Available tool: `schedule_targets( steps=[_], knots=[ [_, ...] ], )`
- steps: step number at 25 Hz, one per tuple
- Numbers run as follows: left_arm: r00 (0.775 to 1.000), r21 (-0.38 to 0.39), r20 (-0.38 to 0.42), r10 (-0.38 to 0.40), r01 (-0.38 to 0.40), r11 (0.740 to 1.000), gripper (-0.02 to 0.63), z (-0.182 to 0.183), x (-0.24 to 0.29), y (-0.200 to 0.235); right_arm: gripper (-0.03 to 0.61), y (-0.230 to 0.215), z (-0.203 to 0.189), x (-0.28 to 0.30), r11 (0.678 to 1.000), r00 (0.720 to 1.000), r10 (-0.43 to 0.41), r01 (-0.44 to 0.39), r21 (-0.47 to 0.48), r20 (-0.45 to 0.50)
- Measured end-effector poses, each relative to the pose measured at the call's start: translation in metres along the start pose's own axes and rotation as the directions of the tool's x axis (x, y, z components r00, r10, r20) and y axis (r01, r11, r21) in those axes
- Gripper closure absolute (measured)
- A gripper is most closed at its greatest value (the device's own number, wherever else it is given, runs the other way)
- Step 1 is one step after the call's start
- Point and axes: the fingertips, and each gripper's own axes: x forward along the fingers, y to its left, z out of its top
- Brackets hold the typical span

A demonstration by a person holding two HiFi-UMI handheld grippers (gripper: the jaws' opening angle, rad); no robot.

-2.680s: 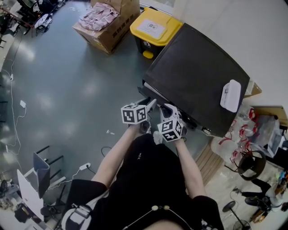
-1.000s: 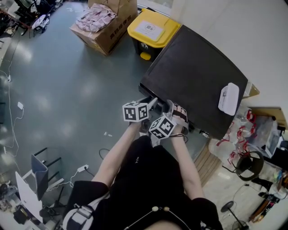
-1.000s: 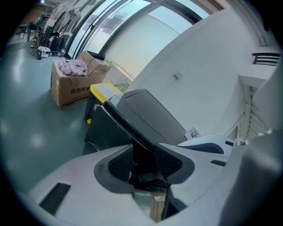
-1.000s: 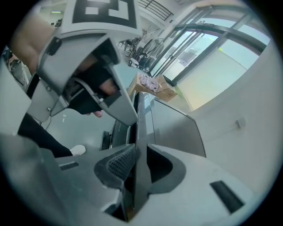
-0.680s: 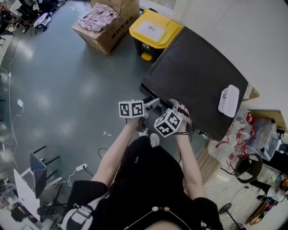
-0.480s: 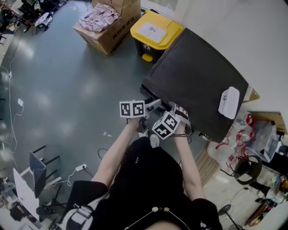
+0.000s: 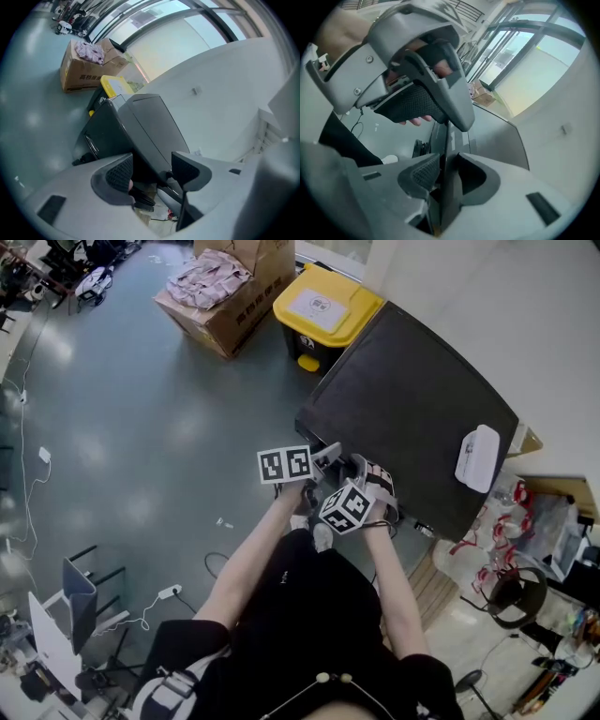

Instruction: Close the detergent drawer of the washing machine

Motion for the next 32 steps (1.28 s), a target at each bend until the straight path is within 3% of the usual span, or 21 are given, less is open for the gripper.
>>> schedule_targets(
  steps=[5,10,15,18,21,24,26,29,32],
  knots=[
    [1.000,0.031,0.001,0.004,-0.004,1.000,0.356,-0.001,0.000,-0.001,0.442,-0.001,-0.001,0.000,1.000,1.000,0.002,-0.002,0.021,0.017],
    [1.000,0.162,0.007,0.015,-0.016,0.987,0.368,-0.007,0.001,0.001,0.439,-0.002,-0.003,0.000,1.000,0.999,0.005,-0.005,0.016,0.034],
    [0.998,0.232,0.064,-0.012,-0.003,0.973,0.409,-0.002,-0.012,-0.002,0.460,-0.006,0.000,-0.015,0.988,0.991,0.028,-0.047,0.149,0.130],
    [0.991,0.337,0.120,-0.055,0.011,0.942,0.459,0.008,-0.028,-0.021,0.465,-0.012,0.005,-0.035,0.960,0.971,0.032,-0.095,0.264,0.235],
    [0.979,0.467,0.172,-0.107,0.015,0.884,0.483,0.019,-0.051,-0.048,0.477,-0.024,0.022,-0.066,0.902,0.906,-0.008,-0.176,0.394,0.423],
    [0.965,0.580,0.222,-0.140,-0.015,0.815,0.508,0.029,-0.076,-0.075,0.488,-0.045,0.040,-0.105,0.827,0.787,-0.088,-0.284,0.485,0.611],
    [0.956,0.650,0.251,-0.152,-0.050,0.758,0.541,0.034,-0.093,-0.093,0.505,-0.060,0.048,-0.131,0.790,0.711,-0.148,-0.333,0.515,0.687],
    [0.942,0.733,0.295,-0.162,-0.114,0.671,0.566,0.037,-0.116,-0.117,0.542,-0.076,0.056,-0.171,0.763,0.612,-0.226,-0.373,0.528,0.758],
    [0.917,0.790,0.350,-0.192,-0.179,0.586,0.569,0.039,-0.138,-0.143,0.574,-0.084,0.061,-0.207,0.759,0.532,-0.275,-0.390,0.521,0.801]
  ],
)
